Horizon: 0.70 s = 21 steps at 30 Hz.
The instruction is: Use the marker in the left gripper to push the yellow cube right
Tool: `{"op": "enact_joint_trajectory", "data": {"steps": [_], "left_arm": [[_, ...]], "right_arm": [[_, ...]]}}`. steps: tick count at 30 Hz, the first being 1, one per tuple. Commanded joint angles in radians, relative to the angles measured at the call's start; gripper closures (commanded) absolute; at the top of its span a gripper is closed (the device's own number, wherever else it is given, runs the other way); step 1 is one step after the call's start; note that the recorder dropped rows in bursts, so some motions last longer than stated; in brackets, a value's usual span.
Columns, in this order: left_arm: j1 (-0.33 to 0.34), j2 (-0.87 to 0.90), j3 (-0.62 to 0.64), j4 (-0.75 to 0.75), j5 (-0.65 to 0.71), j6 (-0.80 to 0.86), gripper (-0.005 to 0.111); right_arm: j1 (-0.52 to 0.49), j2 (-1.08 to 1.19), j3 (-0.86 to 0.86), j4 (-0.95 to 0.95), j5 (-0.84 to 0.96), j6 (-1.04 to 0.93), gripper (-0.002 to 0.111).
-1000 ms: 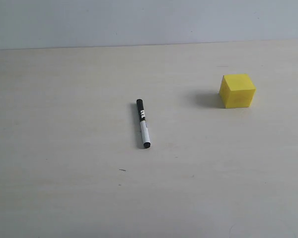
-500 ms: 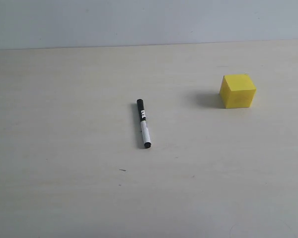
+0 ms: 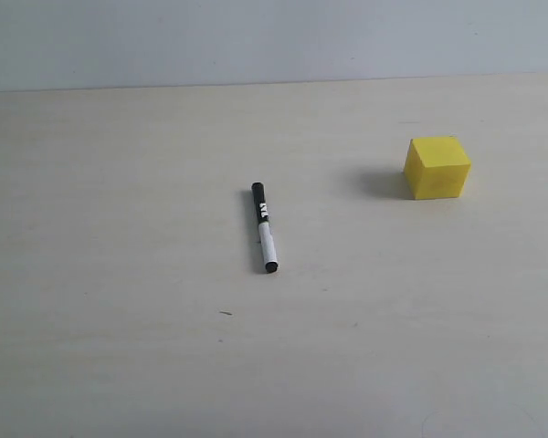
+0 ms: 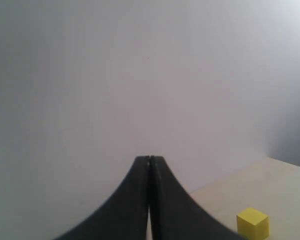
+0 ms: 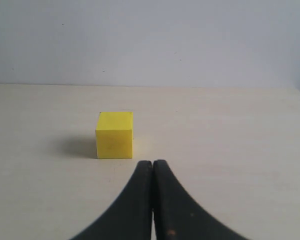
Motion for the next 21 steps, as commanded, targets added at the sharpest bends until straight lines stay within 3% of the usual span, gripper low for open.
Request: {"op": "enact_joint_trajectory", "data": {"steps": [1,5,10,15,21], "left_arm": [[0.028,-0.005,0.006,0.005,-0.008,0.003,0.104],[0.033,-0.012,0.026,0.008,-0.008,0.003,0.104],[0.094,-0.076,0.132,0.085,-0.015,0.008,0.104],[0.142,-0.193,0.323,0.084,-0.242,0.006,0.104],[0.180,-0.268,0.483,0.084,-0.352,0.004,0.104]], "right_arm": [[0.004,-0.007,0.005,-0.001,-0.013,0.002,0.108],[0.004,-0.007,0.005,-0.001,-0.013,0.002,0.108],[0.004,-0.007,0.005,-0.001,-0.013,0.002,0.108],[0.004,-0.007,0.005,-0.001,-0.013,0.002,0.108],[0.004,-0.007,0.005,-0.001,-0.013,0.002,0.108]]}}
